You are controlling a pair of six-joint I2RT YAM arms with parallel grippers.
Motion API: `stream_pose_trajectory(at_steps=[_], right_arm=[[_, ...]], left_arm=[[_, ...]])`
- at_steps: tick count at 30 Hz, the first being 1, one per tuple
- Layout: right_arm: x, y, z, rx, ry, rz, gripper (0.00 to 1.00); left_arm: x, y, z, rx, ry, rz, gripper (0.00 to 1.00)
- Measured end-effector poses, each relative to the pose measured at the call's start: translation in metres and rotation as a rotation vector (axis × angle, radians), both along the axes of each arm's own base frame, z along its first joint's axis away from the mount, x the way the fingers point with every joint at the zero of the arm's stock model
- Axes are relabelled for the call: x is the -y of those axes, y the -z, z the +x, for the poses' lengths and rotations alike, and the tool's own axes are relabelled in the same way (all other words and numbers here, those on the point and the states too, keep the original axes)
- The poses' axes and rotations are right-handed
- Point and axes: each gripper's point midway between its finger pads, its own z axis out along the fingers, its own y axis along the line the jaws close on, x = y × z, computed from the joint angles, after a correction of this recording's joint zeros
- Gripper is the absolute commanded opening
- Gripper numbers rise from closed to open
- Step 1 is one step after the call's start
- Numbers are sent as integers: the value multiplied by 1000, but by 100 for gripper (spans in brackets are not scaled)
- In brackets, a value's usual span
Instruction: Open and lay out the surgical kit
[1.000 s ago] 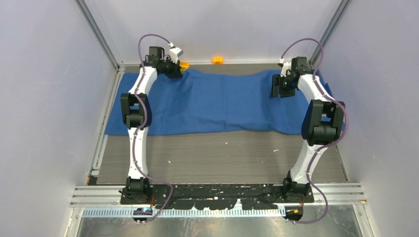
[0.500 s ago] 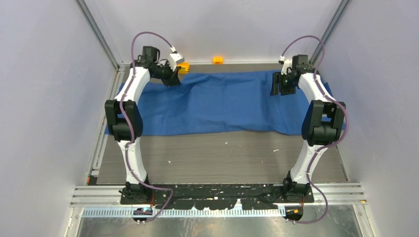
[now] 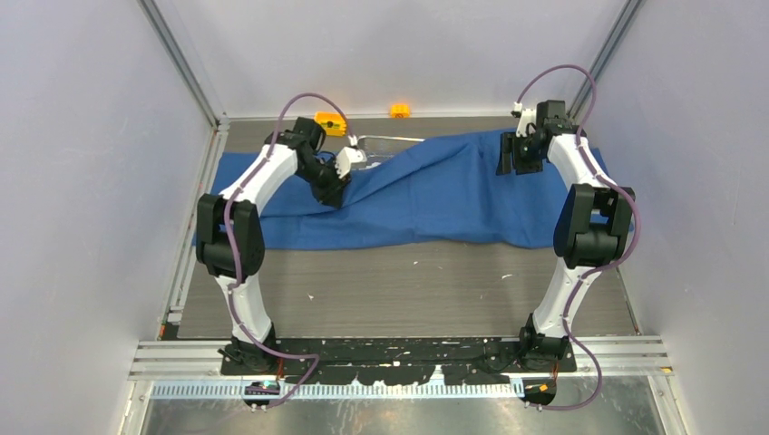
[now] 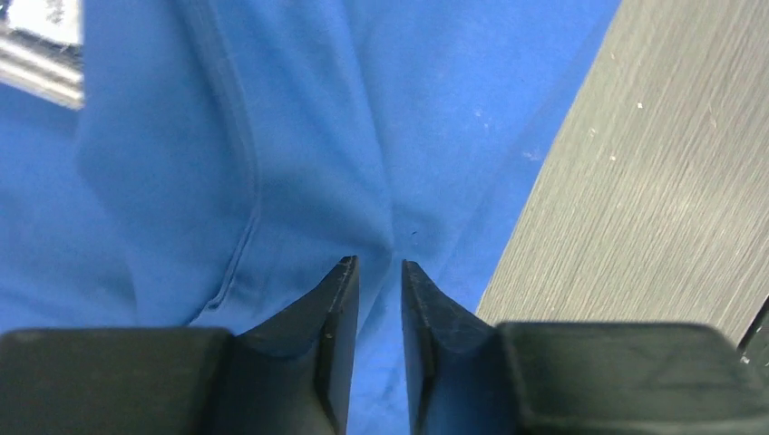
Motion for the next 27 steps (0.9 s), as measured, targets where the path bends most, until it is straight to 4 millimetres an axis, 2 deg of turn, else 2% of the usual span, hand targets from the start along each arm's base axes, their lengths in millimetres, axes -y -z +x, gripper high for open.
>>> stream_pose_trajectory(at_steps=[2,6,12,15,17,20,23,25,27], right_arm=[[0,0,0,0,0,0,61],[0,-1,0,2,-2,-1,61],[0,-3,-1,8,-6,-4,61],[0,-4,-1,9,-7,-5,61],[0,-3,-1,10,-9,-6,61],[0,-4,-1,9,-10,-6,61],[0,-4,-2,9,-10,-6,61],[0,-6,-2,13,-10,-7,61],[0,-7,-3,15,-12,-9,61]], left_arm=[[-3,-7,5,1,-40,6,50],[0,-36,24,44,-106,-31,70],[22,-77,51,93,-145,-151,89],[36,-79,67,75,-145,-193,96],[47,-72,81,53,-142,-210,99],[58,-49,90,-5,-142,-211,99],[68,-19,91,-76,-146,-193,88],[72,-3,86,-123,-144,-179,75],[75,6,81,-158,-145,-174,55]])
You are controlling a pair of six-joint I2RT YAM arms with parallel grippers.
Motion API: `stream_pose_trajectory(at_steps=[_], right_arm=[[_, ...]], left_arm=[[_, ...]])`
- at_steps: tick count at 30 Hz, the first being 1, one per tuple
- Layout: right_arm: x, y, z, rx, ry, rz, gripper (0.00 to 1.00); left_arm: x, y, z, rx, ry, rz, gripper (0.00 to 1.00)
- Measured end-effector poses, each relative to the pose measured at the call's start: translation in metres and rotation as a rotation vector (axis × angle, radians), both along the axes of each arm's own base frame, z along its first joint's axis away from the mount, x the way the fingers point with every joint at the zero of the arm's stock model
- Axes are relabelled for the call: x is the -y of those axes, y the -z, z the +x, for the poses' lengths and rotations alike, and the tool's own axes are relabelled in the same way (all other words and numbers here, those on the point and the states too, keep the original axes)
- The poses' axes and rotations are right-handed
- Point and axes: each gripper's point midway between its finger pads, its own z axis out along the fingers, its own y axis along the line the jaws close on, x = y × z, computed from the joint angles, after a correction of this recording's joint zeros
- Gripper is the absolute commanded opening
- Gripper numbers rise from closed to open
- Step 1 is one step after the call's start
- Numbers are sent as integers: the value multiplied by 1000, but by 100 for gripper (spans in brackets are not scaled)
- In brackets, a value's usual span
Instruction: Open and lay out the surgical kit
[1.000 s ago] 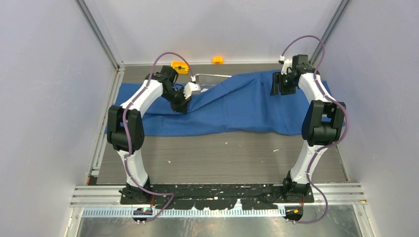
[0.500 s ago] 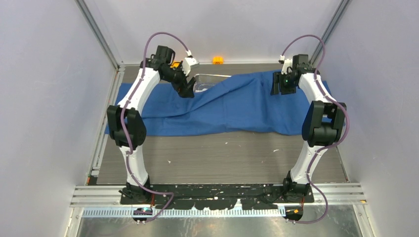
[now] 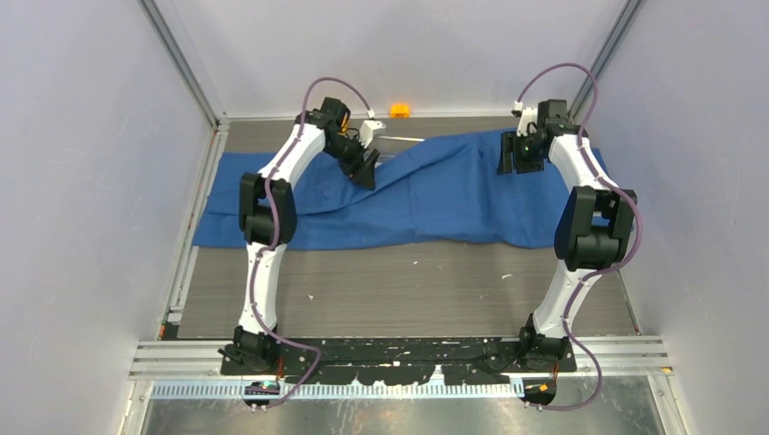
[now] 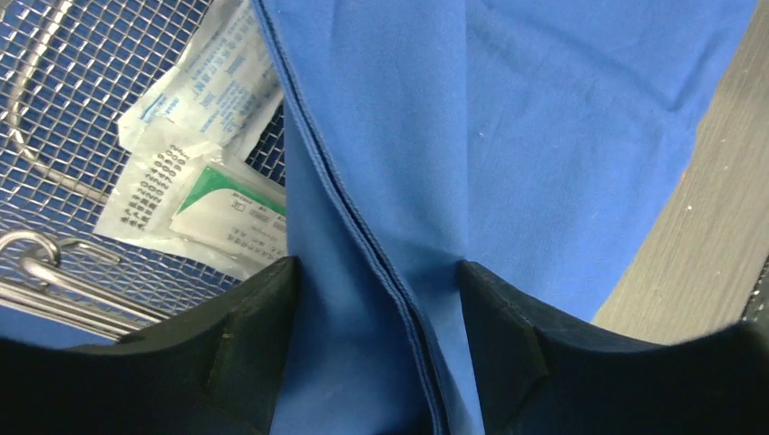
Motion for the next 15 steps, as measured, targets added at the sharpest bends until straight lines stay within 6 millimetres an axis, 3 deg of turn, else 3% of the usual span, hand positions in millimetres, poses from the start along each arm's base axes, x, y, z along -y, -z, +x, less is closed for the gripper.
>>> stream_pose_trajectory(at_steps=[4,5,11,15], right_arm=[[0,0,0,0,-2,-1,61],[0,0,0,0,-2,-2,61],[0,0,-2,-6,-3,-1,61],[-2,-4,-3,-5,-17,7,62]], left_arm=[[4,0,-8,-30,15,-17,5],[5,0,-9,-38,16,-22,0],[5,-7,-26,-59,50,-31,0],[7,-21,-59,-4,135,25,0]])
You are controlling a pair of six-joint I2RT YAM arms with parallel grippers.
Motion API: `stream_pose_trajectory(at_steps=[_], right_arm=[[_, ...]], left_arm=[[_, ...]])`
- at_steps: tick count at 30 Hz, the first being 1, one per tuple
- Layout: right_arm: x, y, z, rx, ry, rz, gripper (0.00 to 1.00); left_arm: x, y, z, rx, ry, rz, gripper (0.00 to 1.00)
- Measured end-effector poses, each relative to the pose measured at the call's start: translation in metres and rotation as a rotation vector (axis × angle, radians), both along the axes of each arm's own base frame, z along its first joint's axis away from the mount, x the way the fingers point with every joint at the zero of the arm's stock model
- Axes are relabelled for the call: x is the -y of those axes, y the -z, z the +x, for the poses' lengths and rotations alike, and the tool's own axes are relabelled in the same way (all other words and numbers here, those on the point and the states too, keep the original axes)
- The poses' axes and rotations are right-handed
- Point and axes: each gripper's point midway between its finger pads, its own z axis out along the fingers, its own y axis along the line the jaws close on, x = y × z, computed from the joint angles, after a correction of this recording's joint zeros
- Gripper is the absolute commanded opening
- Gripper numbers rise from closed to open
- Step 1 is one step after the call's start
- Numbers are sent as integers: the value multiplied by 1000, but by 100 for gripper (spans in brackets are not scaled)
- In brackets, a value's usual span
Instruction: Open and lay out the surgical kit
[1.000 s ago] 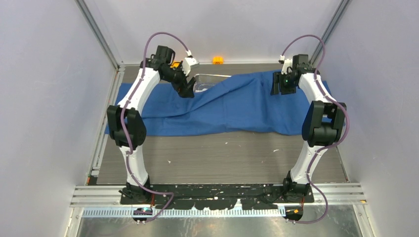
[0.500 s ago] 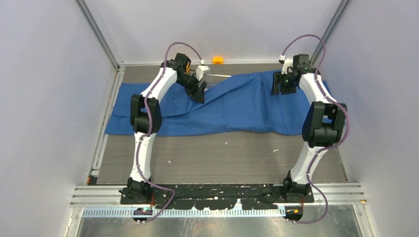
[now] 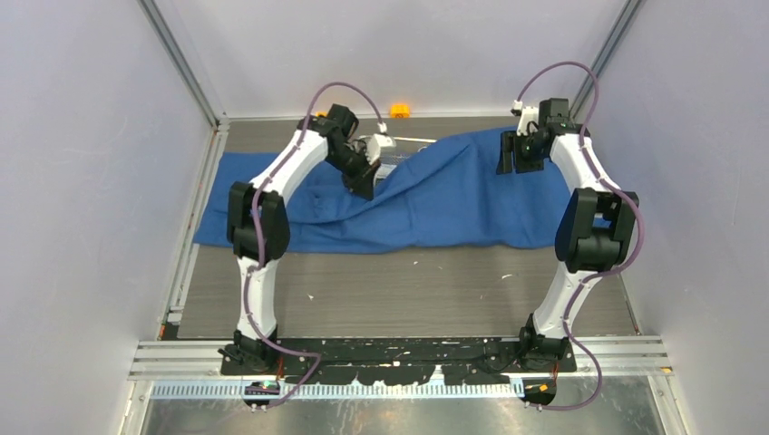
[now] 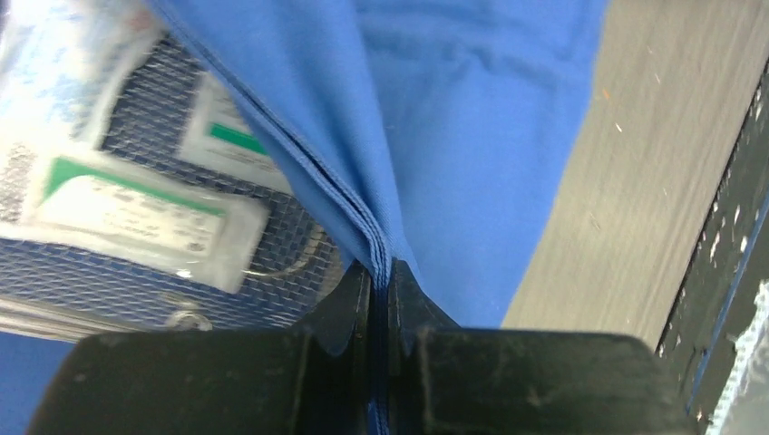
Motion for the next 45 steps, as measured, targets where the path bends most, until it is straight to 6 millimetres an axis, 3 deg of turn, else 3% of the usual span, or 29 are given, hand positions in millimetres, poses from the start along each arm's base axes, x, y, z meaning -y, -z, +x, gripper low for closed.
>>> stream_pose_trajectory(at_steps=[3,6,9,12,18,21,27,34,45], right_arm=[[-9,-14,-3,29,-55,33,62],[-23,-37,-10,82,-156,72,63],[-39,-61,-21,145,-286,105,63],[-58,-78,-32,193,-412,141,64],[-109,-76,-47,185,-638,189,64],[-142,-63,-49,154,-748,198,65],[-185,-38,-52,99,-921,176,66],[-194,-29,-38,127,-1055,112,66],[-201,-12,-37,125,-1230,50,67]], left_arm=[[11,-12,-40,75,112,68,0],[25,-15,-95,157,254,140,0],[32,-5,-138,227,367,210,0],[30,15,-163,270,426,301,0],[17,50,-164,380,412,435,0],[14,50,-162,422,377,461,0],[8,48,-158,478,318,457,0],[4,49,-156,551,308,431,0],[-3,49,-147,598,307,473,0]])
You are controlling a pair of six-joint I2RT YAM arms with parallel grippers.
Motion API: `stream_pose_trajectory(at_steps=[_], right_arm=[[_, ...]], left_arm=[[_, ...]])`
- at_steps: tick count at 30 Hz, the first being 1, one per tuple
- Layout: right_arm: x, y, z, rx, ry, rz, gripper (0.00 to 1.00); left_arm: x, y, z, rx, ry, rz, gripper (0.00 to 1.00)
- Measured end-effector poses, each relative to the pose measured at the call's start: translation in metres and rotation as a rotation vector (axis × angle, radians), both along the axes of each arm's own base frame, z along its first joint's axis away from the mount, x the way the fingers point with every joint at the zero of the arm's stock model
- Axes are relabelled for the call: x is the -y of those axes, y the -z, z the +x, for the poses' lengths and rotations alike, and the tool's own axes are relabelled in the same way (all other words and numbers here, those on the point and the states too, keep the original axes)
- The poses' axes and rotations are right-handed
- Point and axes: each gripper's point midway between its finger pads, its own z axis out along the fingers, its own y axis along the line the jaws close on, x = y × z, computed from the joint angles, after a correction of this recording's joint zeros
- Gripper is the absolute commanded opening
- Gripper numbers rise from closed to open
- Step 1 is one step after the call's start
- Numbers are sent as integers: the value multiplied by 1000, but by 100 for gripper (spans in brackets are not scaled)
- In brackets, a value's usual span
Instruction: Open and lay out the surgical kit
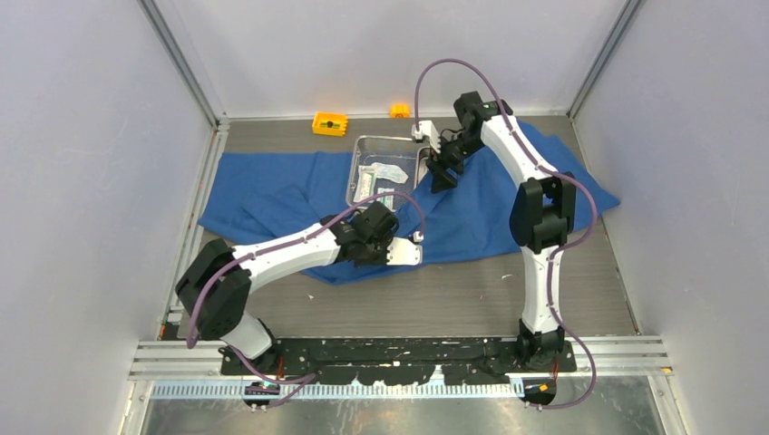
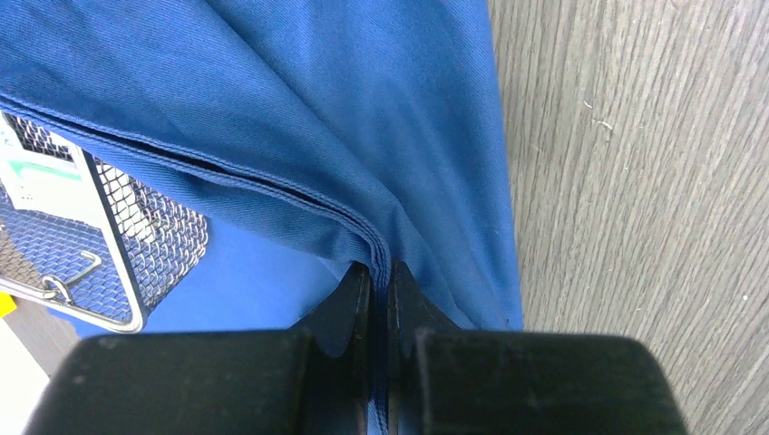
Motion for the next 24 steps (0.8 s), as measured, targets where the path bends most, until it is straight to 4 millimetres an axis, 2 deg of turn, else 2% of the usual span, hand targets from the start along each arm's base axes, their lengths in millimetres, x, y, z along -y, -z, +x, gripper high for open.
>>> stream_pose_trajectory(at_steps=[7,10,18,24], right_arm=[[-7,0,1,34,-48,-3,69],[-11,0,9,58,-56,-7,70],[-22,15,25,86,-76,-40,78],[-31,22,33,114,-114,-60,79]], left_arm=[[-1,9,2,-7,-5,22,0],[-1,12,3,-7,-7,29,0],[-1,13,4,-3,-9,35,0],[-2,15,6,3,-8,48,0]])
